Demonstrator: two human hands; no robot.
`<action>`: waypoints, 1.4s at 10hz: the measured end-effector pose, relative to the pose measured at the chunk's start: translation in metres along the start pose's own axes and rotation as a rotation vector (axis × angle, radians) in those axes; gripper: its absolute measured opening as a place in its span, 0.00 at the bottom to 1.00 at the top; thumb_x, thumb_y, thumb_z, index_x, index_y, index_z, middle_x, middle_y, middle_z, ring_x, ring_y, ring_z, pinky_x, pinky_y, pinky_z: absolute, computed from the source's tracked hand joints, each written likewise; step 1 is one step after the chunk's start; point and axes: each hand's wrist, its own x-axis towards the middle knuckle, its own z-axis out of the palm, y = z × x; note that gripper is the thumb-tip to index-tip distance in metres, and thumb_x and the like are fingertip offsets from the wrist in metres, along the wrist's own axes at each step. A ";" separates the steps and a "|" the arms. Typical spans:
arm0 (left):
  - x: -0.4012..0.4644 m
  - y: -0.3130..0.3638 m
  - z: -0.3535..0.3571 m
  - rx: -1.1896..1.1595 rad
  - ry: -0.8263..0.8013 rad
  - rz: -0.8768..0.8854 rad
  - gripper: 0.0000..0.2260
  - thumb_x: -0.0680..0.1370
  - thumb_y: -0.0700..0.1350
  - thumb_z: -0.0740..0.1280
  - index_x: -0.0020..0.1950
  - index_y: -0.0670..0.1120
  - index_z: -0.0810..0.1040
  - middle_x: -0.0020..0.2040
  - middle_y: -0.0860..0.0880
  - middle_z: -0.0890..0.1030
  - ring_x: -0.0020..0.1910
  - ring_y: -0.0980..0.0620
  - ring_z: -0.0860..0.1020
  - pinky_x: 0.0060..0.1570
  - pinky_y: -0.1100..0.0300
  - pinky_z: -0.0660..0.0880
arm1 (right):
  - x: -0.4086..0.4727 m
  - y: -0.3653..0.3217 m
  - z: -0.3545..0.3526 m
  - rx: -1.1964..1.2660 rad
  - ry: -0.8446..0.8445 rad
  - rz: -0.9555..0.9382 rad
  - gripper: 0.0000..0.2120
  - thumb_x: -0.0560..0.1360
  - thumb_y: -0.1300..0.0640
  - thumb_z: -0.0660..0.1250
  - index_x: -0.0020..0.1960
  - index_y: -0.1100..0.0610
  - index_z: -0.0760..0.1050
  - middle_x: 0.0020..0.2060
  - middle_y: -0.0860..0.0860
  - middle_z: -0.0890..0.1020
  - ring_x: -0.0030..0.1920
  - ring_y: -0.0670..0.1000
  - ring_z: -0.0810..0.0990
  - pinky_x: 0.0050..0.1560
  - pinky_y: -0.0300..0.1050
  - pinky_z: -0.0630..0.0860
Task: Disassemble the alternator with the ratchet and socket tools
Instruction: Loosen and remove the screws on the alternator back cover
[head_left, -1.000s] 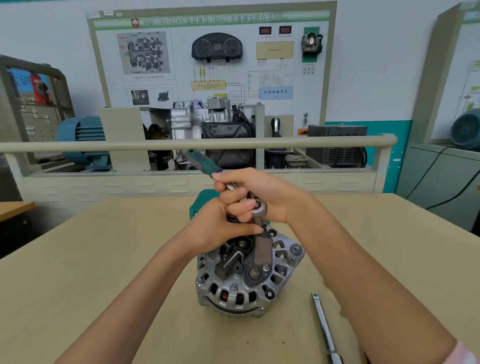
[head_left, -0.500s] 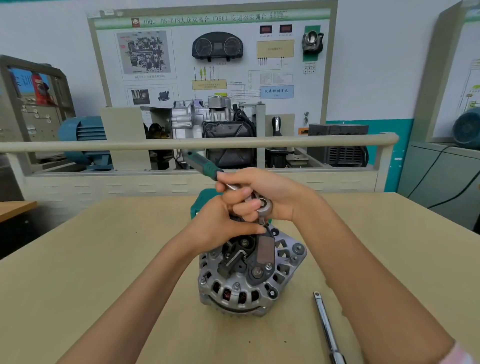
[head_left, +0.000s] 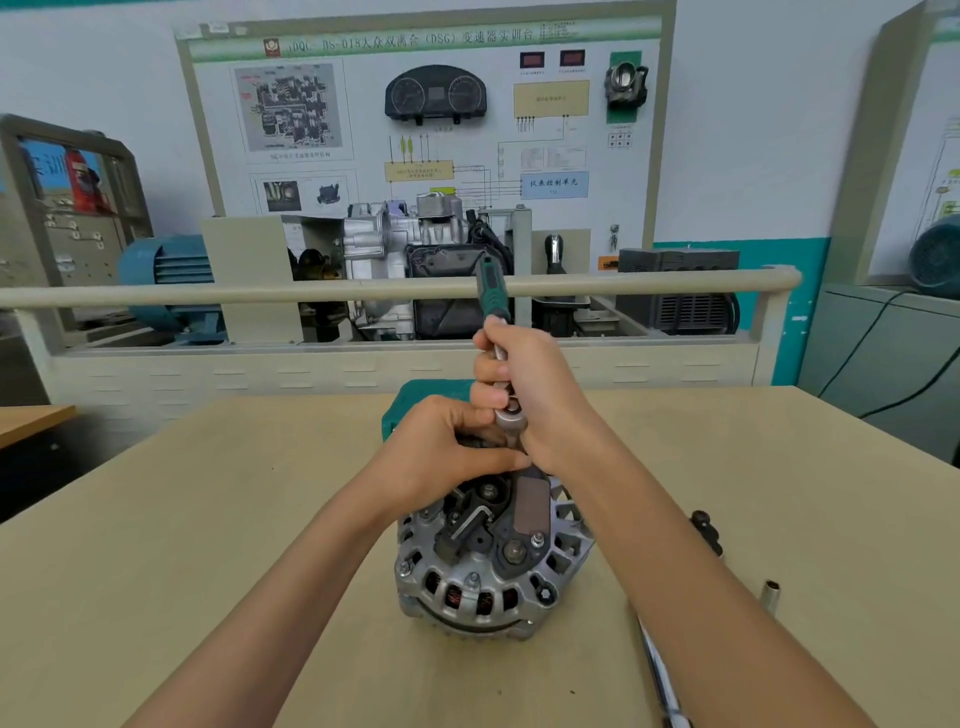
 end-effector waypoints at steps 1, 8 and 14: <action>0.000 0.001 -0.001 -0.049 -0.013 0.009 0.07 0.70 0.41 0.73 0.47 0.50 0.84 0.44 0.56 0.85 0.47 0.63 0.80 0.50 0.70 0.73 | -0.006 -0.009 0.000 0.038 0.021 -0.079 0.15 0.82 0.54 0.53 0.39 0.57 0.66 0.17 0.44 0.62 0.15 0.43 0.60 0.18 0.31 0.59; 0.000 0.001 -0.002 -0.006 -0.014 0.018 0.15 0.76 0.36 0.67 0.49 0.56 0.81 0.45 0.65 0.82 0.50 0.68 0.78 0.49 0.77 0.69 | -0.001 -0.016 -0.015 0.153 0.051 0.008 0.15 0.82 0.55 0.53 0.38 0.56 0.66 0.16 0.44 0.63 0.15 0.42 0.60 0.16 0.31 0.60; 0.000 0.000 -0.001 -0.020 -0.011 0.021 0.12 0.75 0.36 0.67 0.50 0.52 0.83 0.46 0.61 0.83 0.50 0.65 0.79 0.52 0.73 0.71 | -0.002 -0.011 -0.011 0.107 0.097 0.025 0.14 0.82 0.54 0.53 0.39 0.56 0.67 0.16 0.44 0.63 0.14 0.43 0.60 0.17 0.31 0.60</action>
